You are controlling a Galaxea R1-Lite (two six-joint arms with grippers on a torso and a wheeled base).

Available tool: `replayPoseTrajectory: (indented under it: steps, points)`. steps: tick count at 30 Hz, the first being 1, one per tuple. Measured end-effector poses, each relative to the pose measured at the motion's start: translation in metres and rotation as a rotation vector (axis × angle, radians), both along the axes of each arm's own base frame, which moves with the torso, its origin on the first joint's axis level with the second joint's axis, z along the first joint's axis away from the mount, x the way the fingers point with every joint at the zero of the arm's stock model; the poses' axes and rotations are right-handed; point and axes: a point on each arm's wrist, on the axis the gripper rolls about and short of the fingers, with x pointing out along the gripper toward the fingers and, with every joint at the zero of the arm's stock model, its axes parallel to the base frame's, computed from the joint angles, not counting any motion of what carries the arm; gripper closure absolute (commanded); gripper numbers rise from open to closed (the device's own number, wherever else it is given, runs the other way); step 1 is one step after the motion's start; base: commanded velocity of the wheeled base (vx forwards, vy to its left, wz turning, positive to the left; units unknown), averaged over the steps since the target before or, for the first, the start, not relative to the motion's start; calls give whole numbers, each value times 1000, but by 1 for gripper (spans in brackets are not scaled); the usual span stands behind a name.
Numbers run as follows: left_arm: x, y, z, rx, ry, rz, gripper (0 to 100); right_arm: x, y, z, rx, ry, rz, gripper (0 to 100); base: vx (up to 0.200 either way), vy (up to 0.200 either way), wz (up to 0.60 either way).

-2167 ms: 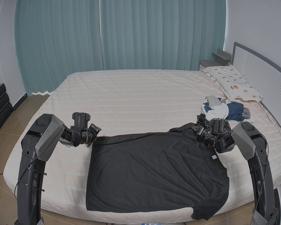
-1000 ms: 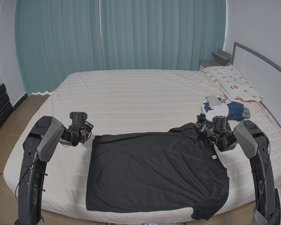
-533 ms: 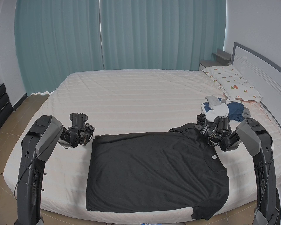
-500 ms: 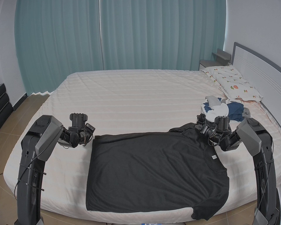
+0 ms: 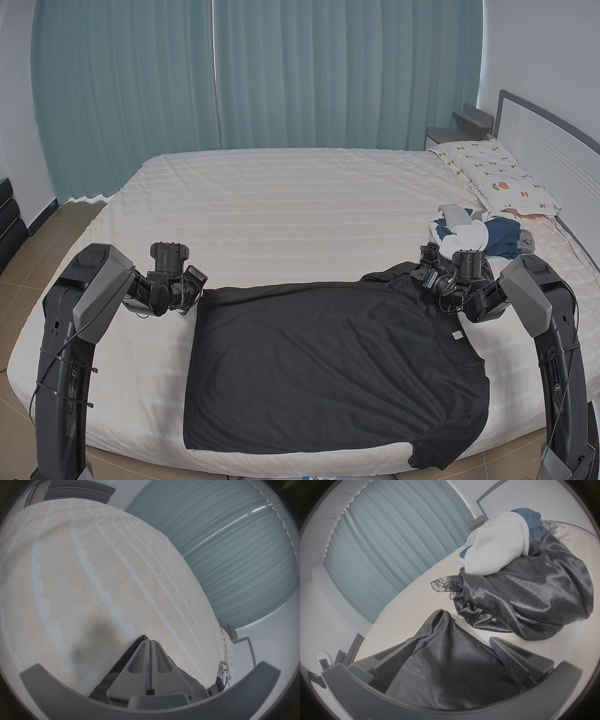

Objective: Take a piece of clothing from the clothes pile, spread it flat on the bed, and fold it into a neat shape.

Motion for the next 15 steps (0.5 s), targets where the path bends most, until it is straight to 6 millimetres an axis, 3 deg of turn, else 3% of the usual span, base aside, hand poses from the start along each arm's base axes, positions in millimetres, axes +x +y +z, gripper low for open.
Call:
replayPoseTrajectory:
  steps: [15]
  points:
    - [-4,-6,-6,58,20,-55,100,7,3,-4,2,-24,-18,100,0,0,0]
